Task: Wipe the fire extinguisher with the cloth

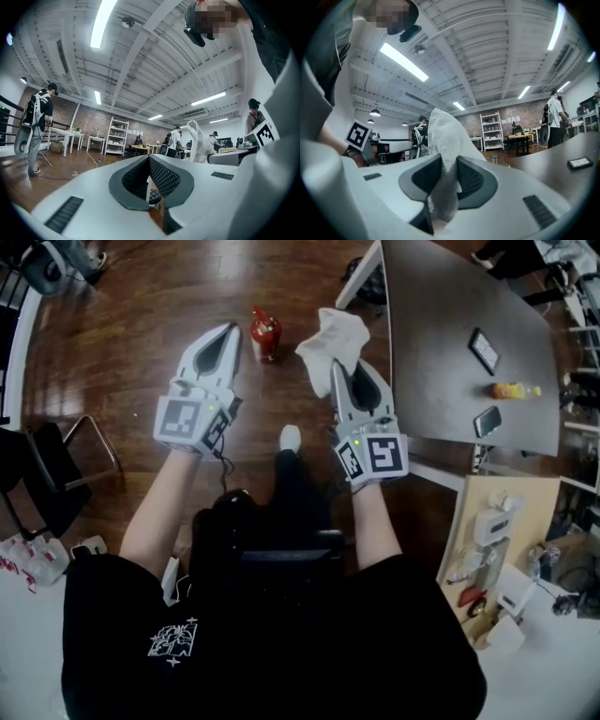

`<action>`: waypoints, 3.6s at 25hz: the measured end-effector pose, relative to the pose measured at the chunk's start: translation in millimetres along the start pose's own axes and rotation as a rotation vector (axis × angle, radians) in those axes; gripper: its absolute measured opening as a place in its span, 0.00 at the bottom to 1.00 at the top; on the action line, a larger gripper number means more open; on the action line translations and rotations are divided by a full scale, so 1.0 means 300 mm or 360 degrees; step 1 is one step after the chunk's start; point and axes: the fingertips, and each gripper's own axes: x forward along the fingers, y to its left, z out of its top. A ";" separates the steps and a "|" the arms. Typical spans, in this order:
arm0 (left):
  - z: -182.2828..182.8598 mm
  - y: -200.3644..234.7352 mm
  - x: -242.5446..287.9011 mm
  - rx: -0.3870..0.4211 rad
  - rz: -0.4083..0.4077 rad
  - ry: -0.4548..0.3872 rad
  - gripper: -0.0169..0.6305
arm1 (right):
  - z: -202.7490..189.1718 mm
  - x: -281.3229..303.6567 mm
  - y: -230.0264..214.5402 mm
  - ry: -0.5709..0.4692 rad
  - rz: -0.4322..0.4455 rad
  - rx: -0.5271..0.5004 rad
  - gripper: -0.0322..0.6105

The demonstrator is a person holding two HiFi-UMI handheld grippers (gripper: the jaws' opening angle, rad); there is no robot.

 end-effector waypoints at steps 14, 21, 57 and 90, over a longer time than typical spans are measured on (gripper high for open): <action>-0.945 0.268 0.161 -0.0008 0.0089 -0.0005 0.03 | -0.965 0.388 -0.263 -0.0045 0.0074 0.0029 0.23; -1.403 0.391 0.245 0.0073 0.0110 -0.0053 0.03 | -1.424 0.562 -0.364 -0.0100 0.0163 0.0000 0.23; -1.700 0.495 0.280 0.0012 0.0106 -0.0066 0.03 | -2.358 0.960 -0.344 0.0522 0.0257 0.0053 0.22; -1.752 0.476 0.188 -0.0004 0.0139 -0.0024 0.03 | -2.442 1.025 -0.436 0.0672 0.0279 0.0001 0.22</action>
